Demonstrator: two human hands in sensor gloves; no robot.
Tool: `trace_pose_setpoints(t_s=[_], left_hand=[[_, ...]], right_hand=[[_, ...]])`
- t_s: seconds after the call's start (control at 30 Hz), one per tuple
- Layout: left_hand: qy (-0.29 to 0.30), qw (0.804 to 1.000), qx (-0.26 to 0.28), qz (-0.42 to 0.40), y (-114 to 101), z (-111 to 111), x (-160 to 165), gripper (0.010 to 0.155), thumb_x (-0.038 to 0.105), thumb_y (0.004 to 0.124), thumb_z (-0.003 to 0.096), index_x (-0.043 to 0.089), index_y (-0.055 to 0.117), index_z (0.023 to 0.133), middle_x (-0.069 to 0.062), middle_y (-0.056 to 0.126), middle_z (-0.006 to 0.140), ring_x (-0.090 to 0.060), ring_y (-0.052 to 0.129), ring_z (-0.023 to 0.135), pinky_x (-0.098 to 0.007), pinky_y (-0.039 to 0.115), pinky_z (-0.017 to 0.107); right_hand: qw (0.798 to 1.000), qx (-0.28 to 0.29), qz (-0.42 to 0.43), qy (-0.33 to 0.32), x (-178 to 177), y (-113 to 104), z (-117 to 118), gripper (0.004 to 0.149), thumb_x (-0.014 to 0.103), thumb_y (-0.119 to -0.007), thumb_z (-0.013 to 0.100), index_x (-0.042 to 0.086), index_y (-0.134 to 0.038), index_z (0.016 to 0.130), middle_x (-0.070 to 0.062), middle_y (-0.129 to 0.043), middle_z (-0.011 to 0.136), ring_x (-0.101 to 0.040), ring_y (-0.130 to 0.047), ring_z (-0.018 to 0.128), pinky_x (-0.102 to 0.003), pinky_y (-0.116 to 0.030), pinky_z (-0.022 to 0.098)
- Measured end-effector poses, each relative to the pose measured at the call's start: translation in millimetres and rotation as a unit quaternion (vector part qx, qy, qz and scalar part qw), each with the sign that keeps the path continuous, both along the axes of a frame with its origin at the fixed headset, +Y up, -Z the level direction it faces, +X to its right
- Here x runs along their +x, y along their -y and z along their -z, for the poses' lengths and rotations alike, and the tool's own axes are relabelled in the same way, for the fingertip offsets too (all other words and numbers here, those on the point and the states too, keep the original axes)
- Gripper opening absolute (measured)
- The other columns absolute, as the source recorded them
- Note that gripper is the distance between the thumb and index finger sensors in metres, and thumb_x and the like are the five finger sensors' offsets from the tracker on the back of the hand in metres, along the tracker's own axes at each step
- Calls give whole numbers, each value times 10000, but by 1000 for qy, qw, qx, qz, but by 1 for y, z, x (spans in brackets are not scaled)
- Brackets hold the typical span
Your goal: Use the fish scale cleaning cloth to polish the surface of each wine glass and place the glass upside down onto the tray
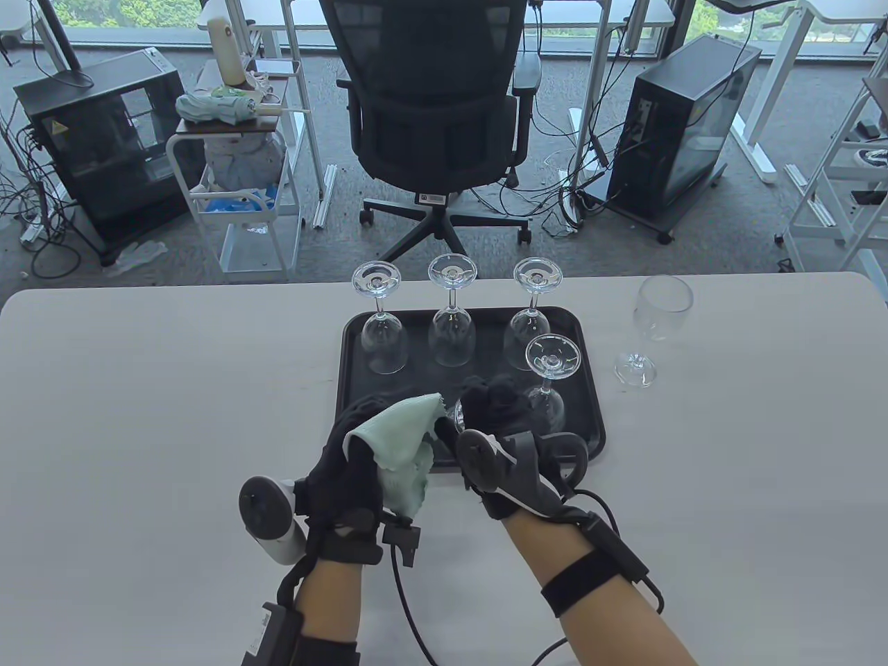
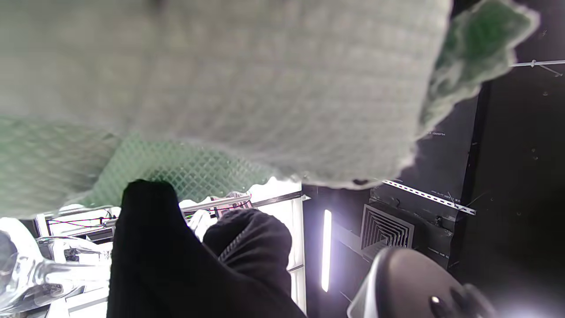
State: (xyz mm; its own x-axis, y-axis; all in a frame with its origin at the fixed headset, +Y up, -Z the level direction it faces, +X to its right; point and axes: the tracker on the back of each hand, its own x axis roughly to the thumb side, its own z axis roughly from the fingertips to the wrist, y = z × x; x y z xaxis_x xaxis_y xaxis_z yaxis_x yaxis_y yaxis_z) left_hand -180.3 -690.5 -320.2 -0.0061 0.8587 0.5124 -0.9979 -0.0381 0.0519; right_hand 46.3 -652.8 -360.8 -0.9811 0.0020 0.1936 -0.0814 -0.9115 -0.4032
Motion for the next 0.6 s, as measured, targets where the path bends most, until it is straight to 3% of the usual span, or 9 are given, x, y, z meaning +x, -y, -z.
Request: trace_pose_setpoints(t_s=[0.1, 0.23, 0.3, 0.4, 0.5, 0.6], left_hand=[[1, 1000, 0, -2, -1, 0, 0, 521, 578, 652, 561, 264, 730, 970, -28, 690, 1083, -345, 743, 960, -609, 767, 614], [0, 1000, 0, -7, -1, 0, -1, 521, 579, 651, 561, 265, 729, 970, -26, 688, 1084, -345, 743, 960, -608, 766, 616], [0, 1000, 0, -8, -2, -1, -2, 521, 579, 651, 561, 266, 729, 970, -25, 688, 1084, -344, 743, 960, -609, 765, 616], [1, 1000, 0, -10, -2, -1, -2, 520, 578, 649, 563, 265, 728, 971, -27, 688, 1085, -345, 741, 962, -609, 764, 617], [1, 1000, -1, -12, -1, 0, -3, 522, 578, 650, 562, 266, 727, 972, -27, 686, 1086, -345, 741, 962, -611, 762, 618], [-2, 1000, -3, -12, -1, 0, -3, 521, 578, 647, 562, 267, 726, 972, -27, 688, 1086, -344, 740, 963, -610, 763, 618]], right_hand=[[1000, -18, 3, 20, -5, -6, 8, 746, 706, -781, 510, 249, -452, 999, -194, -604, 1010, -333, -870, 634, -391, -841, 381], [998, -53, 5, 41, -11, -14, 17, 727, 691, -789, 506, 294, -562, 1070, -177, -476, 1143, -450, -780, 848, -512, -793, 539], [994, -97, 2, 57, -13, -12, 21, 768, 702, -777, 501, 340, -498, 1118, -171, -402, 1170, -473, -727, 900, -542, -771, 564], [995, -86, 2, 53, -16, -16, 15, 777, 691, -782, 499, 315, -494, 1115, -177, -391, 1166, -468, -734, 895, -536, -774, 563], [995, -82, 3, 51, -12, -35, 3, 834, 687, -782, 500, 318, -377, 1129, -192, -386, 1161, -445, -804, 837, -484, -817, 511], [990, -95, 101, 36, 18, -74, -4, 811, 682, -792, 495, 276, -470, 1118, -190, -452, 1150, -426, -846, 794, -460, -832, 484]])
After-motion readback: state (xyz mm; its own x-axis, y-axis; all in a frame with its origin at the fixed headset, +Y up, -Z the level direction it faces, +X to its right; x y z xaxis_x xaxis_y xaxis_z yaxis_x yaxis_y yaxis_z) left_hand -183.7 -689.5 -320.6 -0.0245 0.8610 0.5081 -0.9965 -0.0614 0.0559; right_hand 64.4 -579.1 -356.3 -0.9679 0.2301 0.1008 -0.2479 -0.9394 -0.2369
